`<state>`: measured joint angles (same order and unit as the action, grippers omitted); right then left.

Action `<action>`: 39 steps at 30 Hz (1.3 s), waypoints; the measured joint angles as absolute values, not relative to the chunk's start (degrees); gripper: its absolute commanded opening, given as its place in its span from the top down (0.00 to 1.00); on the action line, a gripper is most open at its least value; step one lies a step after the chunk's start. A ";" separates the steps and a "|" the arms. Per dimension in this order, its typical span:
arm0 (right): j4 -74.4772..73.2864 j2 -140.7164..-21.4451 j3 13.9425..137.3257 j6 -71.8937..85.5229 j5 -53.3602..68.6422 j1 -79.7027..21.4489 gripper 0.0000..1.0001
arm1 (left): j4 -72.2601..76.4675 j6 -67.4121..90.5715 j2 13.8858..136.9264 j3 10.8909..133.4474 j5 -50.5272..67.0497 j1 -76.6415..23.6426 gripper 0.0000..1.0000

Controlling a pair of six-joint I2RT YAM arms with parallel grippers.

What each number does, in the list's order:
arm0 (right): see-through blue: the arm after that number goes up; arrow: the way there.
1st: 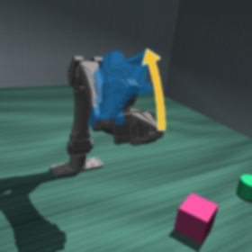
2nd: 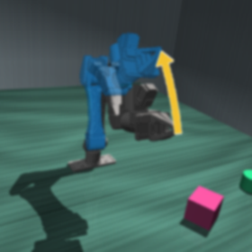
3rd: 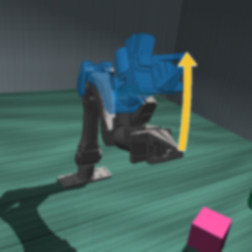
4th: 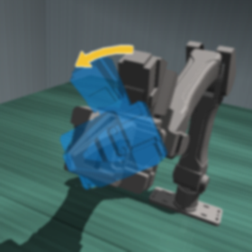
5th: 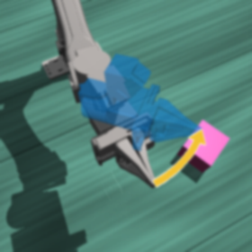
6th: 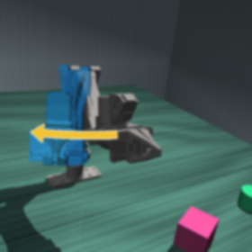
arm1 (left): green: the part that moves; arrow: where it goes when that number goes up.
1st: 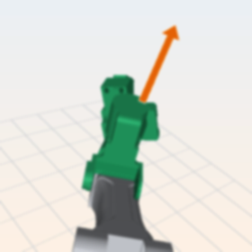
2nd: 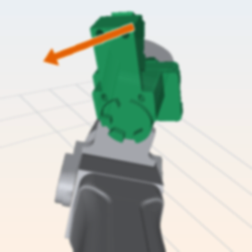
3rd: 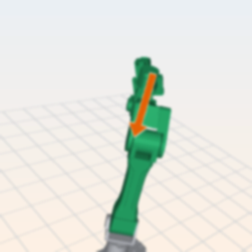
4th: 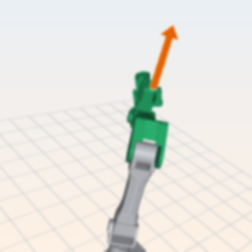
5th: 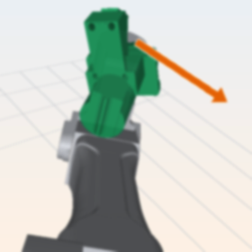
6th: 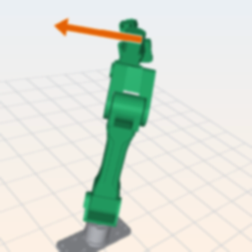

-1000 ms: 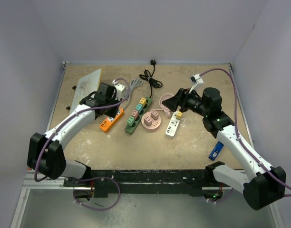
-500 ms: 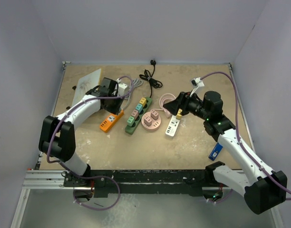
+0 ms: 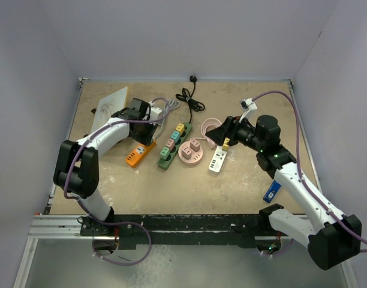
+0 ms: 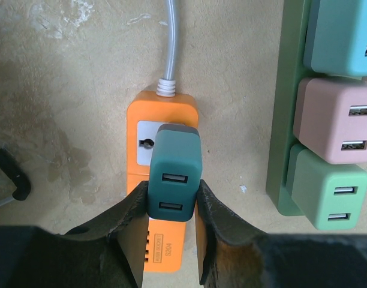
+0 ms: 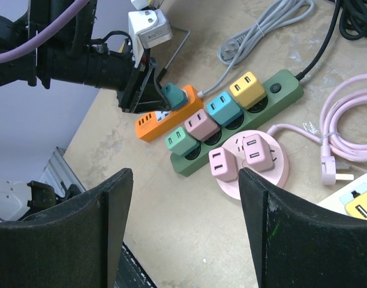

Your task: Insert the plug

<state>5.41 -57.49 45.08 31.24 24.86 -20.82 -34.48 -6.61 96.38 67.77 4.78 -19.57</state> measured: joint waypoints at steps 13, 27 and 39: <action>4.34 -56.82 44.56 30.85 22.55 -20.80 0.28 | -32.21 11.18 98.94 68.82 7.29 -19.40 1.00; 3.90 -56.82 44.49 31.24 21.71 -20.56 0.28 | -34.54 12.51 101.30 71.26 -4.23 -24.38 1.00; 3.55 -56.80 44.42 31.57 20.18 -20.56 0.27 | -39.46 12.93 105.16 75.18 -6.79 -25.50 0.96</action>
